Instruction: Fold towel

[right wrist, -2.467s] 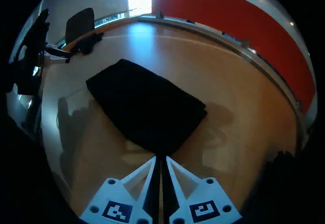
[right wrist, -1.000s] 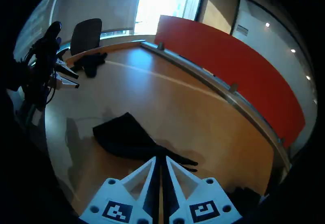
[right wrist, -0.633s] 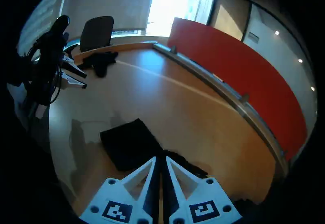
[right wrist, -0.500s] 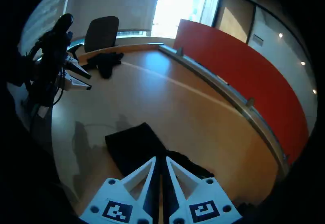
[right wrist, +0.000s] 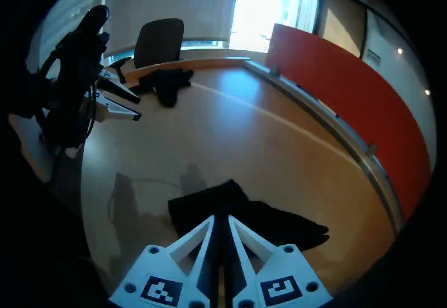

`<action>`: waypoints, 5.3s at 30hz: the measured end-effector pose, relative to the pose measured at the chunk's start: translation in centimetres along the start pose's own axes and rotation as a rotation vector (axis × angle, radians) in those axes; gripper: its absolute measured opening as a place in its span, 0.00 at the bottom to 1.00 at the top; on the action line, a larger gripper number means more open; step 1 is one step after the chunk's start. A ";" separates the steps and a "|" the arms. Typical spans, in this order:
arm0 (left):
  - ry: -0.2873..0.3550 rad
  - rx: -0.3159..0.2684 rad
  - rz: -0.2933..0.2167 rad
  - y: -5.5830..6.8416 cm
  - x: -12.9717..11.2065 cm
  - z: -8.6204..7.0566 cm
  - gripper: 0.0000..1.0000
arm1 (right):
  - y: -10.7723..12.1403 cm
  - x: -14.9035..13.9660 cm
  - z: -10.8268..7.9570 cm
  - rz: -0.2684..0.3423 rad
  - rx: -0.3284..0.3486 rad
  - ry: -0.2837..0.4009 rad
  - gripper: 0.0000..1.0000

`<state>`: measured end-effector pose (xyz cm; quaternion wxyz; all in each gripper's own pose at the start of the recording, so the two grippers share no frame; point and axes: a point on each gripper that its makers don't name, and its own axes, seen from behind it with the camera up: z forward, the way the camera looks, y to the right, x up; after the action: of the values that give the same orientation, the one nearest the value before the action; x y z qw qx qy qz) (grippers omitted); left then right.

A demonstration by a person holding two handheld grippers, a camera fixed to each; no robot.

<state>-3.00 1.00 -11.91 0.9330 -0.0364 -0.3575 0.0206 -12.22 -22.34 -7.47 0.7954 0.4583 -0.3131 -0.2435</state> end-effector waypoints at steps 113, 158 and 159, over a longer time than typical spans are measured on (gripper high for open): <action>-0.004 -0.011 0.008 -0.2 -0.6 -0.2 0.78 | 1.8 -6.4 -0.8 0.130 -0.108 -0.078 0.05; 0.025 -0.050 0.029 2.7 2.2 1.1 0.78 | 17.3 -0.3 -14.1 0.181 -0.347 0.085 0.05; 0.024 -0.051 0.028 2.8 2.3 1.1 0.78 | 17.8 -0.5 -14.4 0.184 -0.354 0.084 0.05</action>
<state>-2.09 3.99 -9.83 0.9356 -0.0654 -0.3460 0.0244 -0.39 -5.46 2.56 0.8947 0.2908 -0.2726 -0.2014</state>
